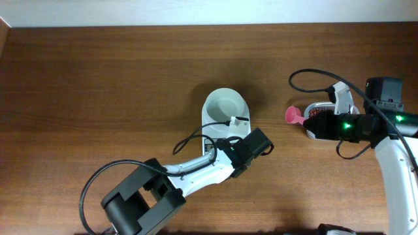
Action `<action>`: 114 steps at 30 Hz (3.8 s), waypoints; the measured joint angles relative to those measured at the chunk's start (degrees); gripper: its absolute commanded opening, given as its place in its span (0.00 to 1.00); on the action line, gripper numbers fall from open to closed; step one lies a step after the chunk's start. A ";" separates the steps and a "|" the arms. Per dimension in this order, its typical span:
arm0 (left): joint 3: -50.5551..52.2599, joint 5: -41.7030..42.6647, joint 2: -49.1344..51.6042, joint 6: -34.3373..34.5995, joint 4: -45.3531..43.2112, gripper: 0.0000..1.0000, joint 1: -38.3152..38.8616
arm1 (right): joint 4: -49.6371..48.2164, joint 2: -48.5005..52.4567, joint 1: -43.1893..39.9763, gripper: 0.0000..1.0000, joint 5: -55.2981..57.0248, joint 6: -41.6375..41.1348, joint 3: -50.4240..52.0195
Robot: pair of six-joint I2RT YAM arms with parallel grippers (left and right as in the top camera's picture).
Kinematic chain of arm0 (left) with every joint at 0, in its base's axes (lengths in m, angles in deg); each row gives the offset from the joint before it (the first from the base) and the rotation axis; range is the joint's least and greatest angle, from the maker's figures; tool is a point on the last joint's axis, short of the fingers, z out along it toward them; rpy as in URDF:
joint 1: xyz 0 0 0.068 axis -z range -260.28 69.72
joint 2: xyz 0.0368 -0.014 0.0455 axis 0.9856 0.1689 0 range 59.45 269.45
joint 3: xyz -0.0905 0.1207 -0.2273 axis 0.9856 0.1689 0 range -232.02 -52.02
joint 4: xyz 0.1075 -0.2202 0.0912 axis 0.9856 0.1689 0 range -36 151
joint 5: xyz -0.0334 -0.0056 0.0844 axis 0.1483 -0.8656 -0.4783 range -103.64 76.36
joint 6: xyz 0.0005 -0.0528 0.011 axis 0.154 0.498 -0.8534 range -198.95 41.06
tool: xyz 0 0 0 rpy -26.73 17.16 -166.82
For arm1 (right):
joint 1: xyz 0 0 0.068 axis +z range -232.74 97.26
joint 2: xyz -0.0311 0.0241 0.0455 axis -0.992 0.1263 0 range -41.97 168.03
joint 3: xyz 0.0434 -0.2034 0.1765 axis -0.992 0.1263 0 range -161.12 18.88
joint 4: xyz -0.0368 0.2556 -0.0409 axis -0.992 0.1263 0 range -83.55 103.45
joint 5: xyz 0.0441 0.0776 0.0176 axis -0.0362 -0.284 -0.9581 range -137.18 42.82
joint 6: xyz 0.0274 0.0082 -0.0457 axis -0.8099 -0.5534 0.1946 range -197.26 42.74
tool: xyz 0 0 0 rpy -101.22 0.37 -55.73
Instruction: Scoop item into bowl and weigh 50g on scale
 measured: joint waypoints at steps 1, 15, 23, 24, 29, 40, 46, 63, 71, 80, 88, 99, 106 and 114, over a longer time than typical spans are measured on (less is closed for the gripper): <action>0.00 0.00 0.00 0.00 0.00 0.00 0.00 | 0.00 0.00 0.00 0.04 0.02 0.02 0.00; 0.07 0.35 0.13 0.11 -0.07 0.00 0.00 | -0.02 0.00 0.00 0.04 0.00 0.00 0.00; -0.46 2.75 0.79 2.27 -1.44 0.00 -2.27 | 0.00 0.00 0.00 0.04 0.00 0.04 0.00; -0.92 2.89 1.16 2.45 -2.23 0.00 -2.80 | 0.00 0.00 0.00 0.04 0.00 0.00 0.00; -1.68 4.24 1.64 2.64 -2.58 0.00 -4.15 | 0.00 0.00 0.00 0.04 0.00 0.00 0.00; -2.32 6.91 0.94 4.57 3.13 0.00 -4.35 | 0.22 0.00 0.00 0.04 0.00 0.00 0.00; -2.32 6.99 0.87 6.10 3.52 0.00 -4.35 | 0.22 0.00 0.00 0.04 0.02 0.04 0.00; -2.21 8.92 0.70 7.15 4.46 0.00 -3.02 | 1.14 0.00 0.00 0.04 0.02 0.02 0.00; -1.75 10.60 0.33 9.09 3.87 0.00 -4.15 | 1.29 0.00 0.00 0.04 0.00 0.00 0.00; -1.42 10.54 0.22 9.11 3.43 0.00 -4.15 | 1.27 0.00 0.00 0.04 0.00 0.04 0.00; -1.42 12.13 0.50 9.79 3.08 0.00 -5.18 | 1.29 0.00 0.00 0.04 0.02 0.00 0.00; -1.57 17.20 0.94 11.91 3.17 0.00 -7.67 | 1.29 0.00 0.00 0.04 0.00 0.02 0.00; -0.72 18.95 -1.01 10.29 2.84 0.00 -8.50 | 1.31 0.00 0.00 0.04 0.00 0.02 0.00; 2.78 16.33 -7.67 6.58 4.52 0.00 -7.82 | 1.53 0.00 0.00 0.04 0.00 0.02 0.00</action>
